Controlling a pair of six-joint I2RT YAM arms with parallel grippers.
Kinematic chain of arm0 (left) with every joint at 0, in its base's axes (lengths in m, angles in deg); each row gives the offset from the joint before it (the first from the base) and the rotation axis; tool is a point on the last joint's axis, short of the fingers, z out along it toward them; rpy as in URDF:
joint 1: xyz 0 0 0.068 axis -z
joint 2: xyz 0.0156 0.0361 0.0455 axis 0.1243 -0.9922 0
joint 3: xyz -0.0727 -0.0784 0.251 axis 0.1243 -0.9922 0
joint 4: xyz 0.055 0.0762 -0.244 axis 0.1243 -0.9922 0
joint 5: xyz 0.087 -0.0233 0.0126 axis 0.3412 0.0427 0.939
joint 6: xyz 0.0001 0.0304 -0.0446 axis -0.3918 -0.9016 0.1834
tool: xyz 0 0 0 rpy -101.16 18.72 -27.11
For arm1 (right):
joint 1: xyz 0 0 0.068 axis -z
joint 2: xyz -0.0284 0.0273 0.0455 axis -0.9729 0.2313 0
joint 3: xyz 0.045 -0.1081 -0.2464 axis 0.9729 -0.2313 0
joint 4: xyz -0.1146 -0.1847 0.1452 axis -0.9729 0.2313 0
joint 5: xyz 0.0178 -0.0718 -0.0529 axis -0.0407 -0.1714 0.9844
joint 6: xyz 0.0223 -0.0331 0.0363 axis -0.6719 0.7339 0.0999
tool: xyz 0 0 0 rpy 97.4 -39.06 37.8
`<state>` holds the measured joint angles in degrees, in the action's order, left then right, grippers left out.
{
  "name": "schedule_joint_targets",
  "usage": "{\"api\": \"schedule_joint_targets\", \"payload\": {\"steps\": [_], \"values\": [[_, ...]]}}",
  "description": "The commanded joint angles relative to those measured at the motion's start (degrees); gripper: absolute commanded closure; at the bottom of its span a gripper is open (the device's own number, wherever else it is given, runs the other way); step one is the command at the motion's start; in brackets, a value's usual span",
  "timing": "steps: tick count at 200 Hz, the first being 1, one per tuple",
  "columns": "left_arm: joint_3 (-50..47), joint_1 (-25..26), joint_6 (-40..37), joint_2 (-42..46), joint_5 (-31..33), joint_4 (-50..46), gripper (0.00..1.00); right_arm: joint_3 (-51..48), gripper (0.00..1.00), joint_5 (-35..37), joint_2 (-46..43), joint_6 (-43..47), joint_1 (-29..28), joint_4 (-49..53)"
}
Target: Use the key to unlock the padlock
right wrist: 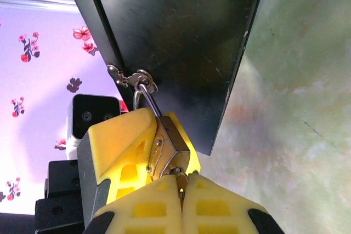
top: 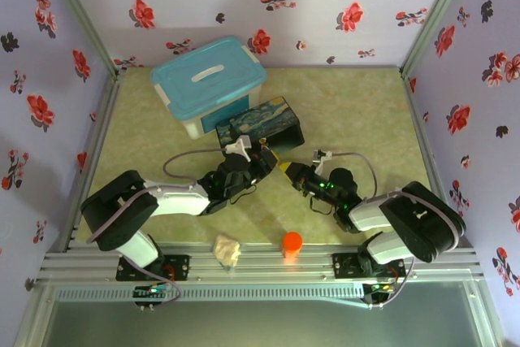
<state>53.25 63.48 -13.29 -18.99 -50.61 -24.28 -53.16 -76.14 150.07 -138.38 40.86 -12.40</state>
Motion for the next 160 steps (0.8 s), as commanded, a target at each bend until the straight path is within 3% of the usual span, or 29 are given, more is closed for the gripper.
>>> {"api": "schedule_joint_targets", "payload": {"steps": [1,36,56,78,98,139,160], "values": [[0.98,3.68,-1.37,-2.2,-6.44,0.25,1.0,2.26,1.0,5.29,-0.78,-6.86,-1.52,-3.67],[-2.26,3.59,1.28,-5.54,-6.26,6.96,1.0,-1.26,1.0,9.8,5.61,-20.4,-3.81,-7.92],[-2.13,3.69,1.76,-6.6,-6.62,8.38,1.0,-0.97,1.0,11.18,5.05,-17.4,-4.92,-6.33],[-1.85,3.7,0.47,-5.4,-5.79,5.71,1.0,-0.64,0.97,11.5,2.08,-10.79,-5.28,2.18],[-2.28,3.6,-0.35,-4.26,-5.15,3.51,1.0,-0.23,0.7,11.54,-4.29,-2.64,-5.34,16.76],[-4.77,3.13,0.6,-4.29,-3.55,5.08,1.0,3.45,0.62,17.48,-26.27,17.24,-6.07,57.09],[-4.9,3.09,0.2,-4.07,-3.21,4.83,1.0,5.73,0.59,19.52,-35.01,29.9,-6.05,70.39]]}}
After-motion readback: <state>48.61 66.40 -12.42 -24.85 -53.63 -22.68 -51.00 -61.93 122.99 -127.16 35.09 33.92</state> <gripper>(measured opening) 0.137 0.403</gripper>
